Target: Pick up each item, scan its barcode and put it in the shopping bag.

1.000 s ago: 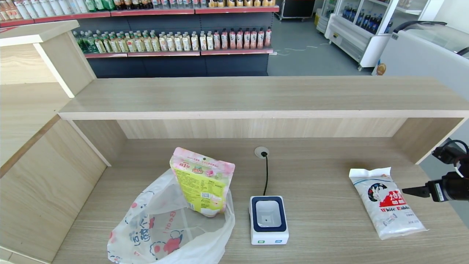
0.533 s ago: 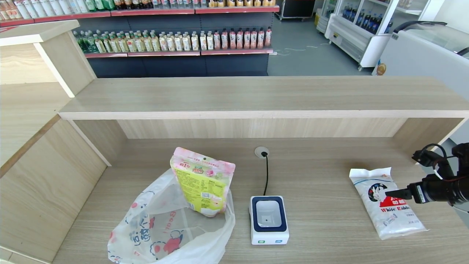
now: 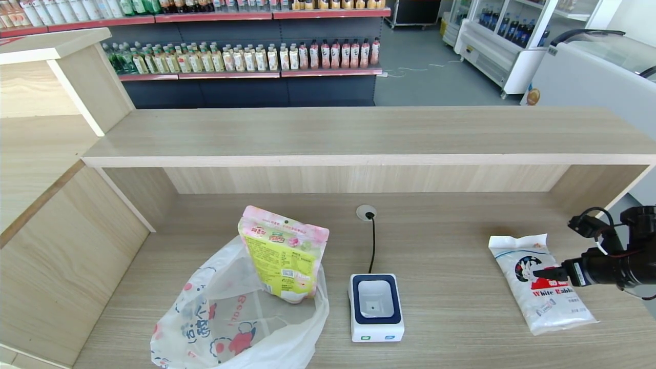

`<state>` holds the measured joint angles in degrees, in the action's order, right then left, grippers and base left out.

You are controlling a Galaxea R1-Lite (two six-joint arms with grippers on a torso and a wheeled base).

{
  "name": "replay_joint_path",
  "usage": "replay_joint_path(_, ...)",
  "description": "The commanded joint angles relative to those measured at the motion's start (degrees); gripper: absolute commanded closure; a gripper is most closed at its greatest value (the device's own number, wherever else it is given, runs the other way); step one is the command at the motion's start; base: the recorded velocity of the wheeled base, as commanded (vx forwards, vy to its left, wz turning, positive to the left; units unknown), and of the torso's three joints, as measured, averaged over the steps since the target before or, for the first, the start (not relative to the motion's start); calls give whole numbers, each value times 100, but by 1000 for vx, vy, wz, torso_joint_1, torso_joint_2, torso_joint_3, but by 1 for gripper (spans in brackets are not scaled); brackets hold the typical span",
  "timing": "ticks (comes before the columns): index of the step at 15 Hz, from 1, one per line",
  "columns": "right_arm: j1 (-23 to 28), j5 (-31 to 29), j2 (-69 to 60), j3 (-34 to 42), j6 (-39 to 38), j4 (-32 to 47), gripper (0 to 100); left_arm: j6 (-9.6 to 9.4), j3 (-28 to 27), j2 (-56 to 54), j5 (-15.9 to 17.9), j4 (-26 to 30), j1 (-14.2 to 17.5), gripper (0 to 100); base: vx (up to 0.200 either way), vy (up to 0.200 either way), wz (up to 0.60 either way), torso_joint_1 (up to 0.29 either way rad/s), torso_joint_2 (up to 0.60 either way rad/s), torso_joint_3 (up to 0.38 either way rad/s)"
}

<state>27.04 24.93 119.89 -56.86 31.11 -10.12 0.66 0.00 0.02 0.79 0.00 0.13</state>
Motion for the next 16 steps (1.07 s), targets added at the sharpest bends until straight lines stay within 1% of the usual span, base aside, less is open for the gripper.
replay_joint_path(1,-50,21,183,-71,0,1,0,4,0,-2,0,0,4,0,0,0,0,0,0,0)
replay_joint_path(7,-243,21,368,-238,35,1,0,4,0,-2,0,0,4,0,0,0,0,0,0,0)
replay_joint_path(8,-243,21,377,-238,44,1,100,4,0,-2,0,0,4,0,0,0,0,0,0,0)
replay_joint_path(16,-234,21,403,-256,106,-8,100,4,0,-2,0,0,4,0,0,0,0,0,0,0)
